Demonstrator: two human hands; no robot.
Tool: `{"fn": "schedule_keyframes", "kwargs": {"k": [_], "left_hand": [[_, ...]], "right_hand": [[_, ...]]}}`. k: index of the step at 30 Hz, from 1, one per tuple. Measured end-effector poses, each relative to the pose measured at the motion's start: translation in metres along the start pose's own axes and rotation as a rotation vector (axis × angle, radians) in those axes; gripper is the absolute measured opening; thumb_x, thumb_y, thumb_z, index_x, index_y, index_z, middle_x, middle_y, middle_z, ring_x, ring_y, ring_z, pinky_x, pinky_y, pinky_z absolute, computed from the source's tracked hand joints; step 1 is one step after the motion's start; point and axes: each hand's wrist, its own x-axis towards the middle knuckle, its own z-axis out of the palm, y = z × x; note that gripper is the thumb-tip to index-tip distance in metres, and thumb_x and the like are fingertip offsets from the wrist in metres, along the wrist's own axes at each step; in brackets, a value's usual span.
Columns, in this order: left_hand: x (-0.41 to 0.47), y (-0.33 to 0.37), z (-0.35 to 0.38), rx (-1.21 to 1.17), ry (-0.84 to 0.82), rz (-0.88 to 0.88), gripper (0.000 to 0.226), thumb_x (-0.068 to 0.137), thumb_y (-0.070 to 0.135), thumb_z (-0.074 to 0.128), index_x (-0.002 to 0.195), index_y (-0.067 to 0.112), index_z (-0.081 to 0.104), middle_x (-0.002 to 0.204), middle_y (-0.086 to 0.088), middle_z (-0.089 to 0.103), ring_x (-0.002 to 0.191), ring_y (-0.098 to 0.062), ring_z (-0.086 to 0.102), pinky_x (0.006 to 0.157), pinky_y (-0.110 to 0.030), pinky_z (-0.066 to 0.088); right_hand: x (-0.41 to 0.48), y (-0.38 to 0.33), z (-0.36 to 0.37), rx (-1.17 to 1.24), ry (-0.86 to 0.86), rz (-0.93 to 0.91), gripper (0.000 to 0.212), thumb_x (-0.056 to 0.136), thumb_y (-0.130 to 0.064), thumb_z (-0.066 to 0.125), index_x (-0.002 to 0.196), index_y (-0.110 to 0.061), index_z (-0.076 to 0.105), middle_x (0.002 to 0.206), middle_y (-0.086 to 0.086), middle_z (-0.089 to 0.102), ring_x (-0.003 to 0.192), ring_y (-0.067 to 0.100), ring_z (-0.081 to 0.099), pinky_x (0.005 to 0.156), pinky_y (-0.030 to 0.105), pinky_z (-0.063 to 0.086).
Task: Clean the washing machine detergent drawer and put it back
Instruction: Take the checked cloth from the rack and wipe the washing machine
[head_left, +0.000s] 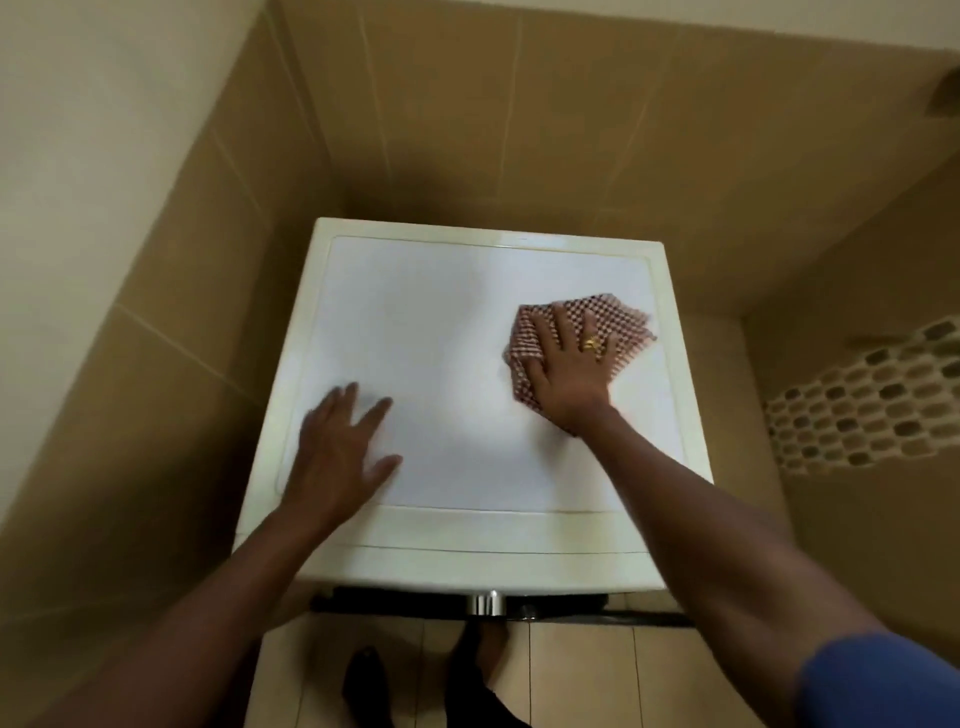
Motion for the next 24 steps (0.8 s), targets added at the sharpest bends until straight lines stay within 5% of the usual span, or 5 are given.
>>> {"fn": "schedule_keyframes", "kwargs": {"k": [6, 12, 18, 20, 24], "left_hand": [[-0.054, -0.071, -0.005, -0.141, 0.052, -0.404, 0.074, 0.098, 0.029, 0.067, 0.161, 0.009, 0.033, 0.162, -0.028, 0.033, 0.147, -0.049, 0.032, 0.120, -0.060, 0.030], [-0.090, -0.096, -0.005, -0.325, 0.002, -0.409, 0.056, 0.101, 0.018, 0.060, 0.153, 0.007, 0.044, 0.152, -0.019, 0.048, 0.137, -0.040, 0.047, 0.114, -0.055, 0.042], [-0.112, -0.105, -0.024, -0.471, 0.086, -0.505, 0.061, 0.096, 0.006, 0.059, 0.155, 0.013, 0.043, 0.150, -0.017, 0.051, 0.136, -0.036, 0.049, 0.108, -0.043, 0.041], [-0.120, -0.110, -0.028, -0.445, 0.083, -0.534, 0.063, 0.097, 0.007, 0.056, 0.157, 0.016, 0.041, 0.153, -0.016, 0.049, 0.139, -0.036, 0.048, 0.111, -0.048, 0.041], [-0.125, -0.105, -0.031, -0.376, 0.090, -0.339, 0.064, 0.093, -0.001, 0.057, 0.154, 0.009, 0.043, 0.151, -0.020, 0.047, 0.138, -0.039, 0.046, 0.112, -0.050, 0.042]], "right_hand": [[-0.065, -0.106, 0.036, -0.154, -0.080, -0.701, 0.068, 0.100, -0.062, 0.027, 0.164, -0.041, 0.014, 0.174, -0.004, 0.007, 0.160, 0.035, 0.001, 0.122, 0.067, -0.002], [-0.039, -0.172, 0.036, -0.024, -0.060, -0.349, 0.071, 0.096, -0.061, 0.025, 0.163, -0.038, 0.022, 0.173, -0.002, 0.014, 0.159, 0.037, 0.003, 0.120, 0.070, 0.000], [-0.128, -0.298, 0.073, -0.068, -0.134, -0.619, 0.065, 0.098, -0.062, 0.032, 0.159, -0.040, 0.030, 0.173, -0.002, 0.012, 0.159, 0.037, -0.002, 0.120, 0.073, -0.003], [-0.157, -0.307, 0.078, -0.072, -0.137, -0.654, 0.062, 0.099, -0.061, 0.036, 0.156, -0.037, 0.035, 0.173, -0.001, 0.014, 0.159, 0.037, -0.002, 0.120, 0.072, 0.000], [-0.182, -0.275, 0.077, -0.157, -0.171, -0.733, 0.079, 0.094, -0.053, 0.056, 0.162, -0.037, 0.017, 0.174, 0.001, 0.004, 0.159, 0.038, -0.001, 0.121, 0.071, 0.008]]}}
